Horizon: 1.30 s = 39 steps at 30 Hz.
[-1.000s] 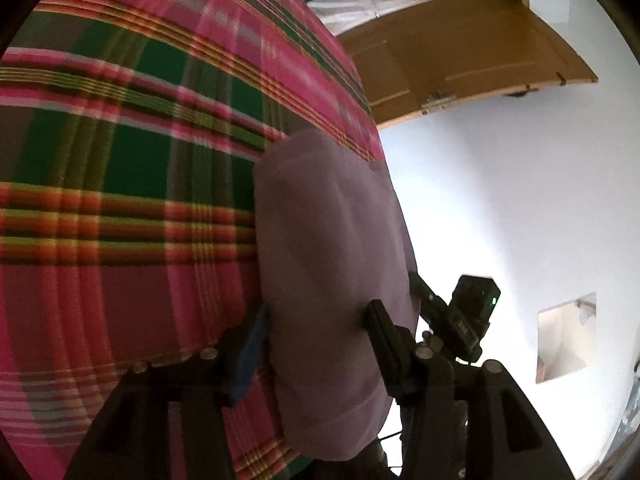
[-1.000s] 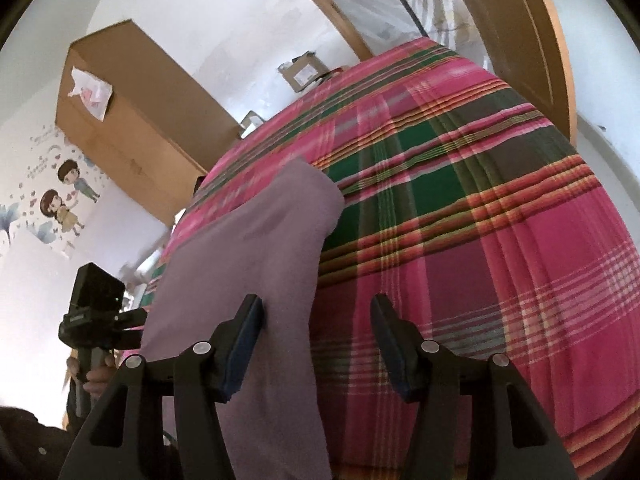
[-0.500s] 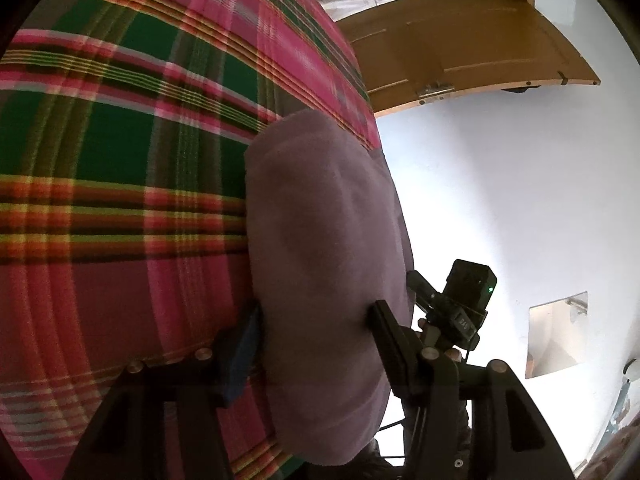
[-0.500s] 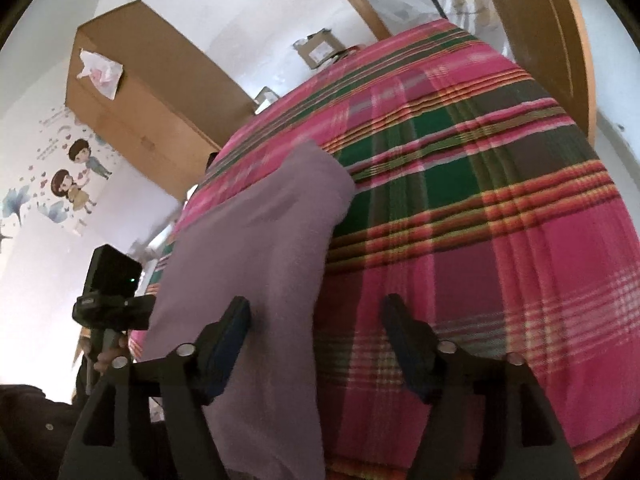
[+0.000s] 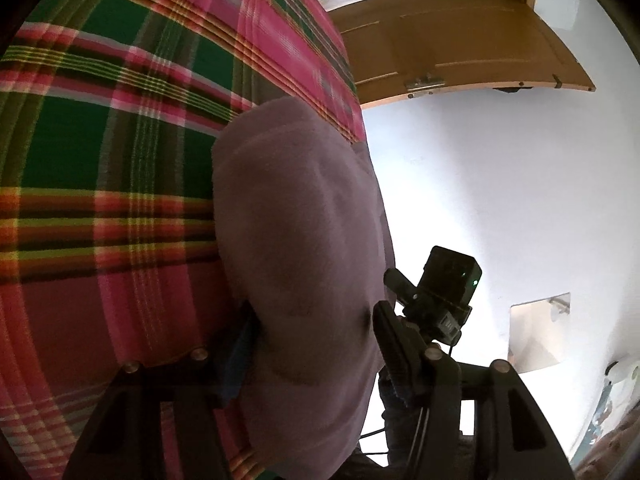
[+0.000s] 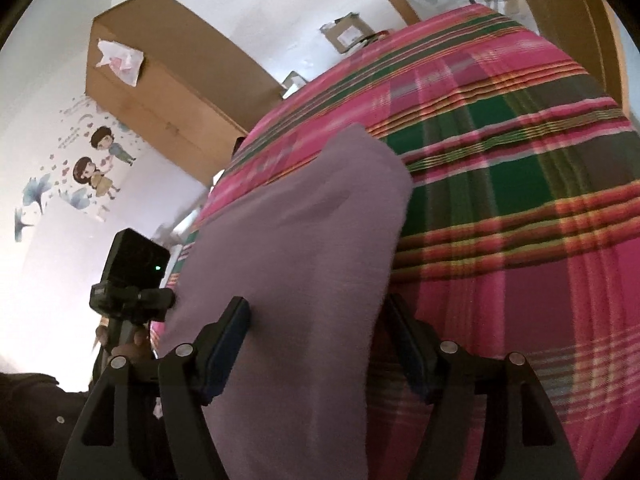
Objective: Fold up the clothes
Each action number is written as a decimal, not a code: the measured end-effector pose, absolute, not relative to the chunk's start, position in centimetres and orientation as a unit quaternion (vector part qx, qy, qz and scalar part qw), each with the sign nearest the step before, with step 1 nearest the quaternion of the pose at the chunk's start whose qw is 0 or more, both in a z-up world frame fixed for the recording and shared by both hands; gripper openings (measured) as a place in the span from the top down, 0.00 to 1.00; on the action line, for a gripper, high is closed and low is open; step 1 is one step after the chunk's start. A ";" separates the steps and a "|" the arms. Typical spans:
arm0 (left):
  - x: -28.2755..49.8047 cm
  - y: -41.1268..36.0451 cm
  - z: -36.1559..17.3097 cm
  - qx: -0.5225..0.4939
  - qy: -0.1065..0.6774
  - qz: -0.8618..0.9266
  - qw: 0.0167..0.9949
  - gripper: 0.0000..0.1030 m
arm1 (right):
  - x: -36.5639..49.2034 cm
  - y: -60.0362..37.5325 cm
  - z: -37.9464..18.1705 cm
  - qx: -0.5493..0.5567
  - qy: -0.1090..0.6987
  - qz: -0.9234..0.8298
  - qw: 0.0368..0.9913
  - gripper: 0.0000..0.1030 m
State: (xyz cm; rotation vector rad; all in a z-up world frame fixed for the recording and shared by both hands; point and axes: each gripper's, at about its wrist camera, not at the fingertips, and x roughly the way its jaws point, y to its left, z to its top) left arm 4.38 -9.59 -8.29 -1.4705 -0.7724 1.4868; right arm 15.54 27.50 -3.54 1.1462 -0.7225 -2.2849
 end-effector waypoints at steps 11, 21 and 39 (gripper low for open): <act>4.6 -9.6 -8.7 -0.593 -0.327 0.590 0.440 0.48 | 15.7 26.3 -3.4 0.416 -0.266 -0.837 0.237 0.31; 5.0 -9.4 -9.2 -0.590 -0.346 0.593 0.426 0.65 | 15.8 25.7 -3.4 0.418 -0.277 -0.835 0.225 0.38; 3.7 -10.2 -5.3 -0.552 -0.342 0.621 0.438 0.68 | 14.9 22.5 0.0 0.400 -0.260 -0.842 0.250 0.75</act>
